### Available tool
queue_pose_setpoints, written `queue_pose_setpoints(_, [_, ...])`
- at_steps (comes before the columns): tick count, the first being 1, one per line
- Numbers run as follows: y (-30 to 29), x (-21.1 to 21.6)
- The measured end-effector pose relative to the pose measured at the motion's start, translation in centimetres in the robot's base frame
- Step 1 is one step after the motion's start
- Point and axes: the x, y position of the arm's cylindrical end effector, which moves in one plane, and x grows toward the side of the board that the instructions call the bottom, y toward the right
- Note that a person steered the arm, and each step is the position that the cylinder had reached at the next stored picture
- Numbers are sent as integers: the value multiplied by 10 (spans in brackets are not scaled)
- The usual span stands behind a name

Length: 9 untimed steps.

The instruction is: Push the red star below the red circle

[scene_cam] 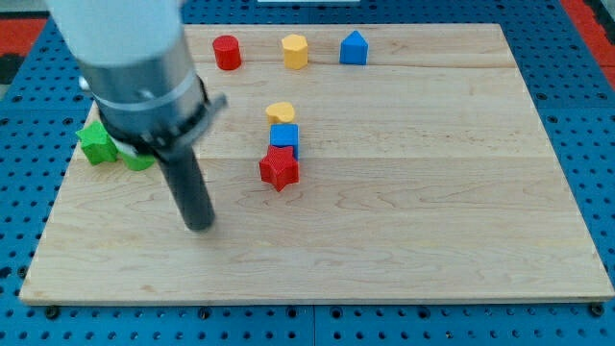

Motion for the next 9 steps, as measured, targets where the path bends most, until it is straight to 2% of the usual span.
queue_pose_setpoints(1, [81,0])
queue_pose_setpoints(2, [105,-42])
queue_pose_setpoints(3, [80,-60])
queue_pose_setpoints(5, [1,-123])
queue_pose_setpoints(7, [-16,-191])
queue_pose_setpoints(8, [-29,-191])
queue_pose_setpoints(9, [-20,-138])
